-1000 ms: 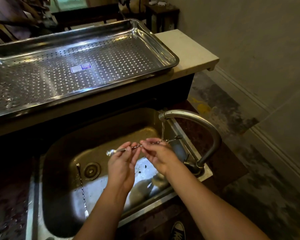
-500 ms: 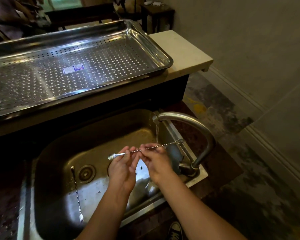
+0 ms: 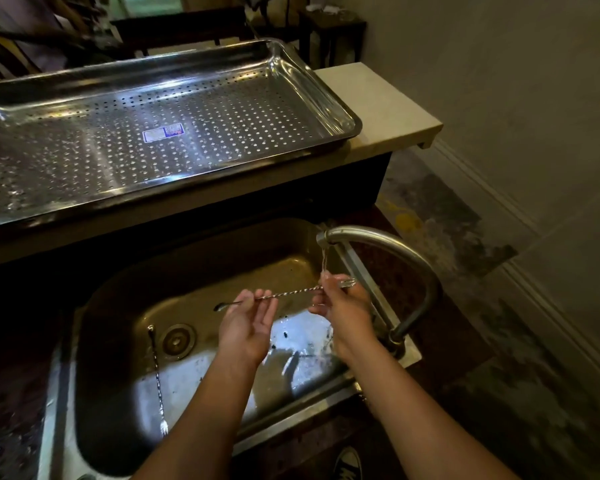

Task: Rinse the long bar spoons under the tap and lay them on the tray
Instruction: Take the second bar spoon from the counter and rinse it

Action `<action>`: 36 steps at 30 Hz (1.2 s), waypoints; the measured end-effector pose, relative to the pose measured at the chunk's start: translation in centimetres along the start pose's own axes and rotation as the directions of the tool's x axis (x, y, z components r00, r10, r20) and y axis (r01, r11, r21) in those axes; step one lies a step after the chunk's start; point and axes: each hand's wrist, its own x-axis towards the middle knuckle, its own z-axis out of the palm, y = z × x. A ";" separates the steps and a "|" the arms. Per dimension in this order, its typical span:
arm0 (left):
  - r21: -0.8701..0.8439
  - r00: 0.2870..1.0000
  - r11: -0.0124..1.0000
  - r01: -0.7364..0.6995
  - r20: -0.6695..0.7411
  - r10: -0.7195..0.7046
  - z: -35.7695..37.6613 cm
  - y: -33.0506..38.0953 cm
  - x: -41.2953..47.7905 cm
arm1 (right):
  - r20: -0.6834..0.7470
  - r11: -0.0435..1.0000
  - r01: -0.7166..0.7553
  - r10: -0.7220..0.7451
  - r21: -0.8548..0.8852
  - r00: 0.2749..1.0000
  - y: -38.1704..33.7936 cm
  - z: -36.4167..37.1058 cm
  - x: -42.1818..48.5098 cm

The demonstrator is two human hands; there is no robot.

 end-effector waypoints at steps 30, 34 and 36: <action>0.100 0.992 0.995 0.019 0.125 -0.032 1.8 -0.7 0.3 | 0.113 0.938 0.236 -0.214 -0.253 0.970 -0.7 -1.6 -4.3; 0.110 0.994 0.993 -0.030 0.111 0.018 0.0 1.9 0.7 | 0.247 0.816 0.209 -0.085 -0.539 0.965 -1.2 -0.7 -2.1; 0.125 0.995 0.992 -0.030 0.103 0.017 -1.2 2.6 0.5 | 0.371 0.707 0.247 0.024 -0.663 0.928 -0.8 -0.5 -1.1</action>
